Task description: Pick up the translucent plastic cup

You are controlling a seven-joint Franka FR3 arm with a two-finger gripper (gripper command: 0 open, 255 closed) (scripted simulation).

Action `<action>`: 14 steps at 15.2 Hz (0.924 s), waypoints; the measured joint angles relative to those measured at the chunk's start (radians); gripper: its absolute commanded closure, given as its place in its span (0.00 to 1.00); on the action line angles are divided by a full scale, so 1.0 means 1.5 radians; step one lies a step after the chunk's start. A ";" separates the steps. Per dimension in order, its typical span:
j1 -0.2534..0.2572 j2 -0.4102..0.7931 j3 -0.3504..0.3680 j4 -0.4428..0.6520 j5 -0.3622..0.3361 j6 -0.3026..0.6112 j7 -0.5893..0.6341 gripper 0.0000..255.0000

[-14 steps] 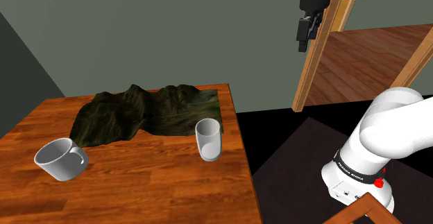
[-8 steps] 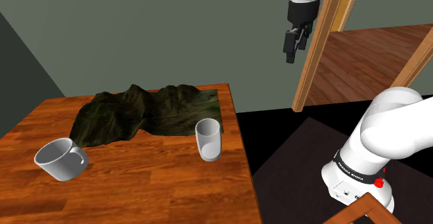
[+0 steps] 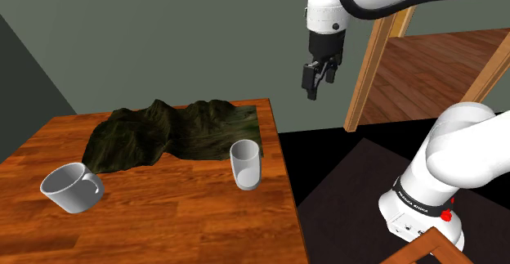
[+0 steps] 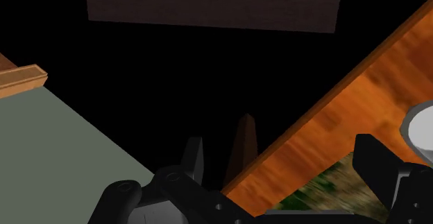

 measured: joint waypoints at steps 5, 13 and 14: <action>0.011 0.059 0.078 0.010 0.040 0.067 0.094 0.00; -0.001 0.199 0.200 0.069 0.046 0.179 0.241 0.00; -0.004 0.223 0.218 0.081 0.040 0.193 0.263 0.00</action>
